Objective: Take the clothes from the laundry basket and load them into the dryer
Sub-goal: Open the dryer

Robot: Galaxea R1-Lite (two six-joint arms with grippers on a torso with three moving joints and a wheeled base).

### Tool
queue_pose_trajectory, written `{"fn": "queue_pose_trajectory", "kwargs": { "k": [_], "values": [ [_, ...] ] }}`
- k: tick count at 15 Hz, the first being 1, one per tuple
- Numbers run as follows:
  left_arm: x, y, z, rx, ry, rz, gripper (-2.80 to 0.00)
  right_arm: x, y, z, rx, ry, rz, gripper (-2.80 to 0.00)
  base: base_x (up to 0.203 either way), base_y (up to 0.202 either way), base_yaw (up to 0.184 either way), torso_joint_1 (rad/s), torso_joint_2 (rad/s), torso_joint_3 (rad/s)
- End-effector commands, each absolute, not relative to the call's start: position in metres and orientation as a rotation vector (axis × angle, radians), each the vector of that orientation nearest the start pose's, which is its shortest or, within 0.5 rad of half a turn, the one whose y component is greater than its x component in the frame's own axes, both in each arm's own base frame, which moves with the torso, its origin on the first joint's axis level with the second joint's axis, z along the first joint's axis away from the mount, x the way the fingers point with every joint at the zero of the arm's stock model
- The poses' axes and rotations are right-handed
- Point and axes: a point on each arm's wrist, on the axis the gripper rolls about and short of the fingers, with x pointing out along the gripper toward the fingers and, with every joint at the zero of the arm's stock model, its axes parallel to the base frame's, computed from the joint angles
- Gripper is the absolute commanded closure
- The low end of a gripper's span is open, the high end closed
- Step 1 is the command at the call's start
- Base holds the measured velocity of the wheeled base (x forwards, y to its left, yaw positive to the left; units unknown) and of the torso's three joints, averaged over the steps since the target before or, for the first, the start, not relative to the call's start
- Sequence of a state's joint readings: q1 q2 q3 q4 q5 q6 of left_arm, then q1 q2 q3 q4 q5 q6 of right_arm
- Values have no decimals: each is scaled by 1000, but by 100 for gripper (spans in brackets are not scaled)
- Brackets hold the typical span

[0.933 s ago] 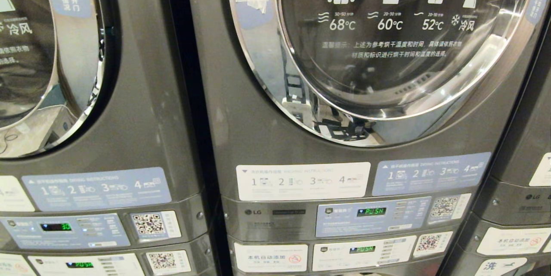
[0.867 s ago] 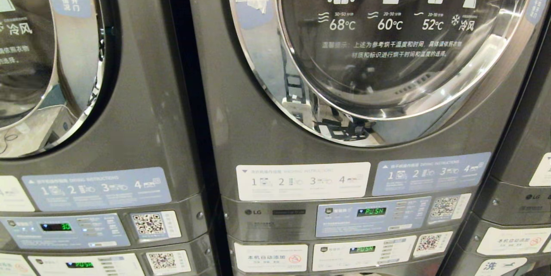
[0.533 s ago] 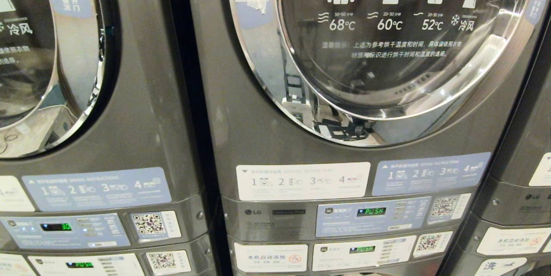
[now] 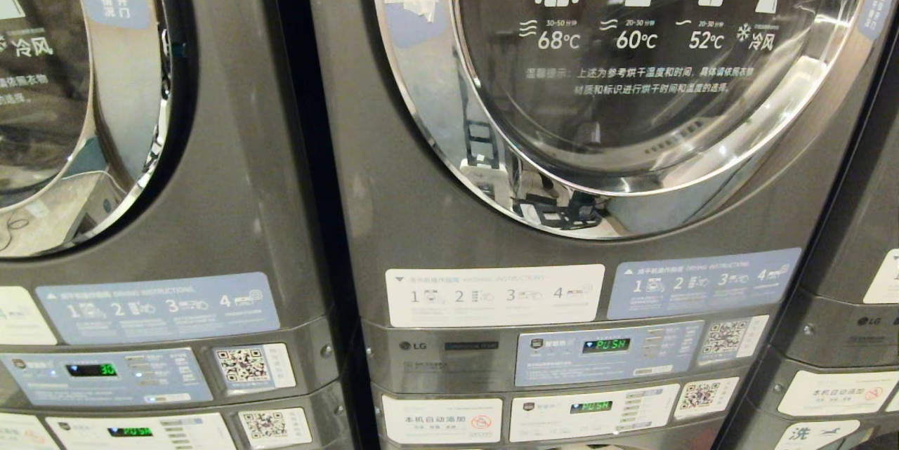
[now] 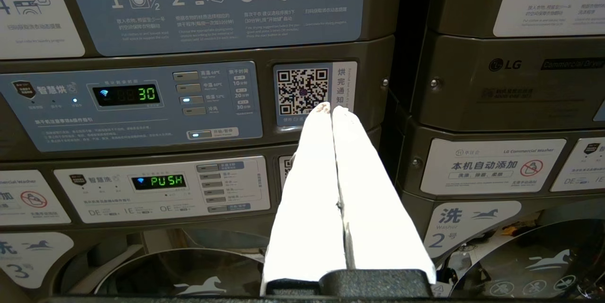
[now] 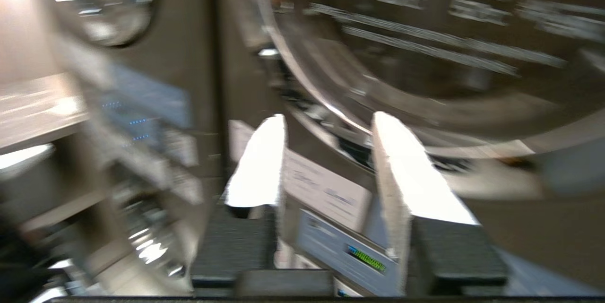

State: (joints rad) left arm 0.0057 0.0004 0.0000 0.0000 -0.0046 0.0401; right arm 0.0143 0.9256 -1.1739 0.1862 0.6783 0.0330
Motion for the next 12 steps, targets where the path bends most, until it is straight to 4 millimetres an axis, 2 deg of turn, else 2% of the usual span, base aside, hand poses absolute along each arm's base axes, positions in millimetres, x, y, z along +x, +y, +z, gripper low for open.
{"fn": "queue_pose_trajectory", "kwargs": {
  "k": [1, 4, 5, 7, 9, 12],
  "values": [
    [-23, 0, 75, 40, 0, 2, 0, 150, 33, 366, 54, 72, 903, -280, 0, 0, 0, 0, 0, 0],
    [-23, 0, 75, 40, 0, 2, 0, 185, 77, 382, 25, -1, 1122, -280, 0, 0, 0, 0, 0, 0],
    [-23, 0, 75, 40, 1, 2, 0, 192, 90, 385, 16, -19, 1159, -280, 0, 0, 0, 0, 0, 0],
    [-23, 0, 75, 41, 0, 2, 0, 205, 118, 382, -36, -52, 1220, -280, 0, 0, 0, 0, 0, 0],
    [-23, 0, 75, 41, 0, 2, 0, 223, 147, 375, -80, -56, 1208, -280, 0, 0, 0, 0, 0, 0],
    [-23, 0, 75, 40, 0, 2, 0, 241, 190, 377, -109, -113, 1120, -280, 0, 0, 0, 0, 0, 0]
  ]
}}
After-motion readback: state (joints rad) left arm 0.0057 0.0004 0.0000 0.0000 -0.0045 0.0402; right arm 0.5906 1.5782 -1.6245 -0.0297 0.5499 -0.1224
